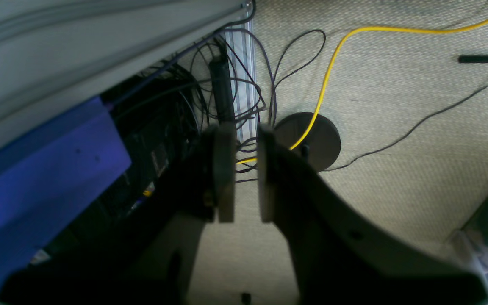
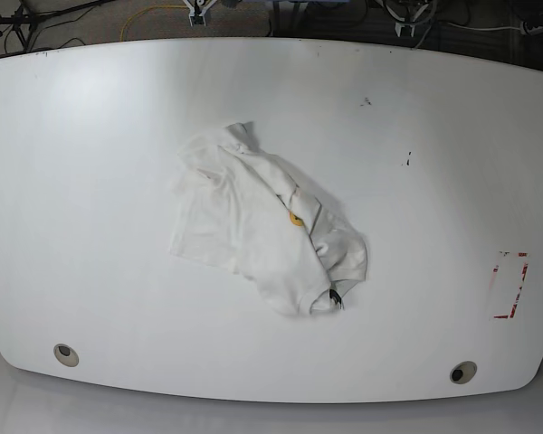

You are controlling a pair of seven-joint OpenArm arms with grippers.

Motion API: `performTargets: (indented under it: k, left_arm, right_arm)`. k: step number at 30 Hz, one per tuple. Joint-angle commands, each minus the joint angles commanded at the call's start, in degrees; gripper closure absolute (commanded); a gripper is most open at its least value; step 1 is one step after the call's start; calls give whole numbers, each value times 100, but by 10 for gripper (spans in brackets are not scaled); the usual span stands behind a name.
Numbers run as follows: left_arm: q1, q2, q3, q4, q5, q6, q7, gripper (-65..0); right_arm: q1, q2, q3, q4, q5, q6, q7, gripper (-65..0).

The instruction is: Fold the T-shirt properly

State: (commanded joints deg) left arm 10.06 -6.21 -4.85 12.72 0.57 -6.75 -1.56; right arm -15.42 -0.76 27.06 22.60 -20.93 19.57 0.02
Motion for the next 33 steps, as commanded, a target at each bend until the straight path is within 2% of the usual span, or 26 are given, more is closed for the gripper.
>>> performTargets:
  k: [33]
  left_arm:
    - [-42, 38, -3, -30, 29, 5, -1, -411]
  right_arm:
    - [-1, -6, 8, 69, 41, 25, -35, -82]
